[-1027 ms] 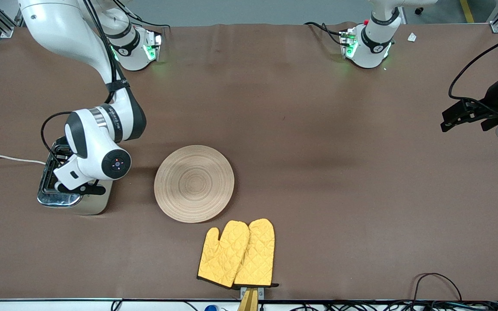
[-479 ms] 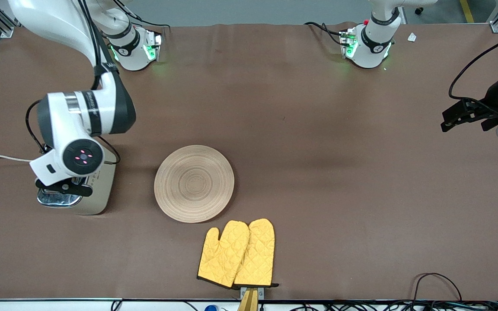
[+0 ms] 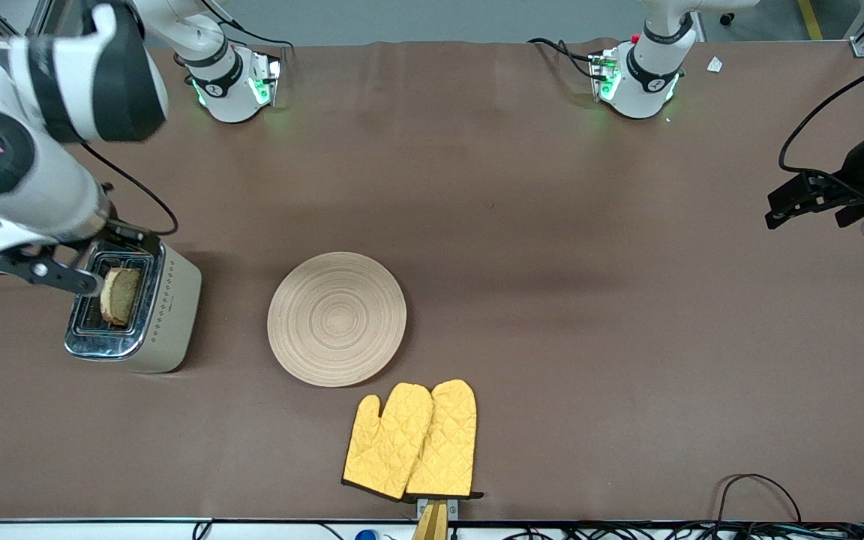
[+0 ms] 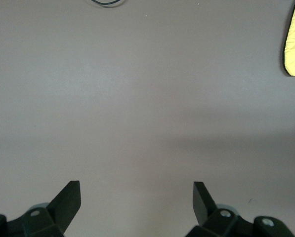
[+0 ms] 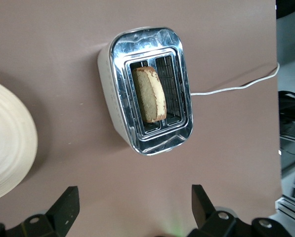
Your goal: Move plate and put bread in toaster
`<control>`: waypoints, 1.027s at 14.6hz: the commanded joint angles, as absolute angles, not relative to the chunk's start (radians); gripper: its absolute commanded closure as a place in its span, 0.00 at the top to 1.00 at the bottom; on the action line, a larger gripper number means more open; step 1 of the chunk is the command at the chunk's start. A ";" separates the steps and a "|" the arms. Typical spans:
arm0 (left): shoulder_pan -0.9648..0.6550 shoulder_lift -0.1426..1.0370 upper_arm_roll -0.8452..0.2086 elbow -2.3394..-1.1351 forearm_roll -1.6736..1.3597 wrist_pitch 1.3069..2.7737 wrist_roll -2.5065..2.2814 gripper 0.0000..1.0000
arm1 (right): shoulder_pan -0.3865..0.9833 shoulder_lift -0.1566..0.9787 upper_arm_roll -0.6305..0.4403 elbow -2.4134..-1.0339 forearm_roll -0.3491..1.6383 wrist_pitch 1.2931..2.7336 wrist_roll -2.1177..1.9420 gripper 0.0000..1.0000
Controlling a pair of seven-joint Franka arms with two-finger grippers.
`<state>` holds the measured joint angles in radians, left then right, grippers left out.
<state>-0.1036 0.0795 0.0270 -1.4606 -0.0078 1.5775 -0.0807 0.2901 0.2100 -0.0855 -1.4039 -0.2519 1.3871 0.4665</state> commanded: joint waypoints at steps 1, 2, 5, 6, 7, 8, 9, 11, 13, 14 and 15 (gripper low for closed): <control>-0.103 0.072 0.028 -1.450 -0.014 1.557 -0.086 1.00 | 0.191 0.135 -0.078 -1.445 -0.158 1.397 0.350 1.00; -0.103 0.072 0.028 -1.450 -0.014 1.557 -0.087 1.00 | 0.157 0.132 -0.077 -1.445 -0.150 1.399 0.310 1.00; -0.103 0.072 0.028 -1.451 -0.014 1.557 -0.086 1.00 | 0.097 0.100 -0.077 -1.443 -0.131 1.401 0.163 1.00; -0.103 0.072 0.028 -1.451 -0.014 1.557 -0.086 1.00 | 0.066 0.081 -0.078 -1.443 -0.061 1.401 0.102 1.00; -0.103 0.072 0.028 -1.451 -0.014 1.557 -0.086 1.00 | 0.039 0.066 -0.077 -1.443 -0.022 1.402 0.066 1.00; -0.103 0.072 0.028 -1.450 -0.014 1.557 -0.086 1.00 | 0.031 0.057 -0.077 -1.445 -0.014 1.399 0.051 1.00; -0.103 0.072 0.028 -1.451 -0.014 1.557 -0.086 1.00 | 0.031 0.049 -0.077 -1.445 -0.014 1.397 0.028 1.00; -0.103 0.072 0.028 -1.451 -0.014 1.557 -0.086 1.00 | 0.026 0.046 -0.077 -1.448 -0.002 1.401 -0.011 1.00; -0.103 0.072 0.028 -1.451 -0.014 1.557 -0.086 1.00 | 0.026 0.020 -0.074 -1.469 0.011 1.399 -0.012 1.00; -0.103 0.072 0.028 -1.451 -0.014 1.557 -0.086 1.00 | 0.026 -0.018 -0.074 -1.508 0.018 1.414 -0.014 1.00; -0.103 0.072 0.028 -1.451 -0.014 1.557 -0.086 1.00 | 0.026 -0.047 -0.072 -1.547 0.018 1.434 -0.015 1.00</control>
